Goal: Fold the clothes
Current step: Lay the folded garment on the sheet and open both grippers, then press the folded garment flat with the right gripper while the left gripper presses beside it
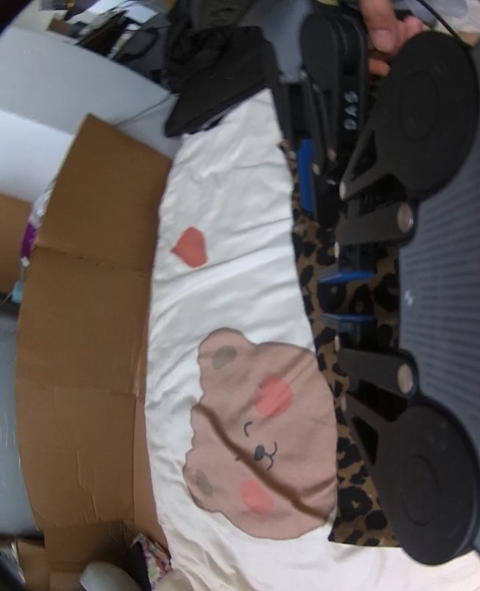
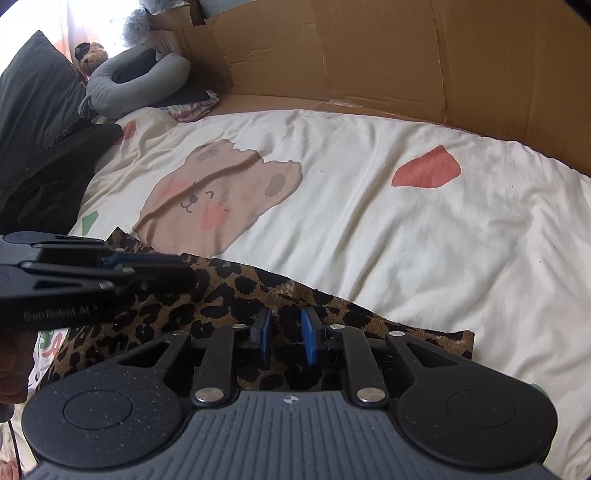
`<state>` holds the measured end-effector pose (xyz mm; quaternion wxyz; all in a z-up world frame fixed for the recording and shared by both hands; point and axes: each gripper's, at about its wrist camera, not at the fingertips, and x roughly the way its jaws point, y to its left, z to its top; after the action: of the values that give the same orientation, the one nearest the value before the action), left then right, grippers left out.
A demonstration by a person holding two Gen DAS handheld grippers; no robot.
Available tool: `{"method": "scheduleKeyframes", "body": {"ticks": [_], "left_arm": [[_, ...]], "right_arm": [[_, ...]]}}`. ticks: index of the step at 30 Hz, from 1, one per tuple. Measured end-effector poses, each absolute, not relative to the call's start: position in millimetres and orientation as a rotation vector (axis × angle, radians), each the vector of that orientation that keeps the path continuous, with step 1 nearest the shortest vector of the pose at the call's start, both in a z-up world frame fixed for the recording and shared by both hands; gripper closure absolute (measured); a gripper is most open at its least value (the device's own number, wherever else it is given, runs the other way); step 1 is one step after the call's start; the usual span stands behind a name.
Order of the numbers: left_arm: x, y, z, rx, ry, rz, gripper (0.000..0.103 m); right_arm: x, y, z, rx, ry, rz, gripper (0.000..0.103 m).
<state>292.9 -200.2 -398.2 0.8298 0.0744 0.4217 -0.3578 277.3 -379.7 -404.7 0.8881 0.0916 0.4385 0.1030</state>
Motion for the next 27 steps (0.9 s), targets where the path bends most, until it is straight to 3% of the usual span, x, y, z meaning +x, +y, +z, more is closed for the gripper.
{"method": "scheduleKeyframes", "body": {"ticks": [5, 8, 15, 24, 27], "left_arm": [[299.8, -197.5, -411.9, 0.139, 0.901, -0.735, 0.082], [300.8, -196.4, -415.8, 0.149, 0.893, -0.740, 0.082], [297.2, -194.3, -395.1, 0.117, 0.886, -0.749, 0.085], [265.1, -205.3, -390.5, 0.192, 0.864, -0.834, 0.077], [264.8, -206.5, -397.8, 0.216, 0.861, -0.830, 0.065]], "right_arm": [[275.5, -383.1, -401.9, 0.182, 0.907, 0.182, 0.086], [272.3, -388.4, -397.4, 0.118, 0.915, 0.087, 0.078], [252.4, -409.4, -381.9, 0.208, 0.896, 0.077, 0.078], [236.1, -378.0, -373.0, 0.179, 0.872, 0.185, 0.077], [238.1, -363.6, -380.0, 0.117, 0.896, 0.211, 0.077]]}}
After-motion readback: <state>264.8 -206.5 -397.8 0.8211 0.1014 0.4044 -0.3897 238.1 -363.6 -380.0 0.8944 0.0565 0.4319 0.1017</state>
